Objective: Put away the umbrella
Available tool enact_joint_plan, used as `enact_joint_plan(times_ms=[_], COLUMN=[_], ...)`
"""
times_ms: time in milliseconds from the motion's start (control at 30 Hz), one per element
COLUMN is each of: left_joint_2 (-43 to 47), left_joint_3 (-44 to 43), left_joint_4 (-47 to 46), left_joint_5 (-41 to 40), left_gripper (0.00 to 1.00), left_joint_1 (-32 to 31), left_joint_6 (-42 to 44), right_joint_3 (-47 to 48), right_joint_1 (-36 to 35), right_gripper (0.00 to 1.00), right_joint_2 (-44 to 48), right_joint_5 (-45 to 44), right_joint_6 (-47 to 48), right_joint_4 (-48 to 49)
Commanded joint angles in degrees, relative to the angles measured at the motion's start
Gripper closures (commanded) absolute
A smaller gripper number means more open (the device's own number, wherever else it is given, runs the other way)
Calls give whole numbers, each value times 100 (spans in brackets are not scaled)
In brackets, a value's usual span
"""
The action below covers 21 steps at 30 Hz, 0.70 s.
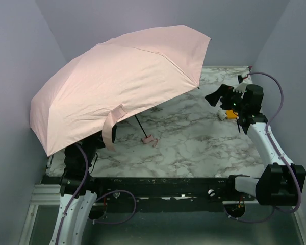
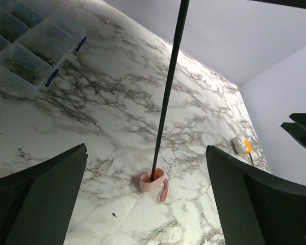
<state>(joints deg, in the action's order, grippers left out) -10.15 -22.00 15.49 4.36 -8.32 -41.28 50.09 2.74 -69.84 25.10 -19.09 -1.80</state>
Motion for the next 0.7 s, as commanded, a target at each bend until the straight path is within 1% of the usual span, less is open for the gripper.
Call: enact_joint_plan(times_ms=[0,100,167,200,267,300,333,367,433,467,533,667], left_joint_2=[-22,-18,-22,-36,-50,-61,-65,-82,-120,-132,-160,-63], left_joint_3=[87,249,341,362,380,389,399,415,453,478,565,758], left_joint_4=[-265,-440,-520,-546,-564,-572,-593,-630,-685,-726,-790,-882], left_joint_5=[230,303,378,410,478,507,532,558,634,698,788,903], left_gripper=[1,2,2,1,2,2,1,1,1,1,1,1], left_joint_1=[23,23,22,23,23,21,23,23,22,20,15,21], left_joint_6=[-246,-372,-436,-458,-473,-468,-456,-460,-492,-496,-586,-820], right_joint_3=[-4,-109,-260,-330,-426,-376,-221,46,516,709,978,1496], right_joint_1=[21,23,11,12,-47,-148,-257,-580,-1155,-1382,-1893,-2936], right_gripper=[0,0,0,0,0,0,0,0,0,0,0,0], right_joint_2=[16,-2,-10,-23,-93,-172,-292,-421,-783,-1000,-1383,-2106], right_joint_5=[125,621,1230,1712,2897,3416,3726,3695,3400,3207,2936,2344], right_joint_6=[75,241,518,698,1437,2051,2653,3301,4313,4605,4754,4550], right_joint_4=[333,451,627,728,783,594,9,-714,-1676,-1894,-1924,-1294])
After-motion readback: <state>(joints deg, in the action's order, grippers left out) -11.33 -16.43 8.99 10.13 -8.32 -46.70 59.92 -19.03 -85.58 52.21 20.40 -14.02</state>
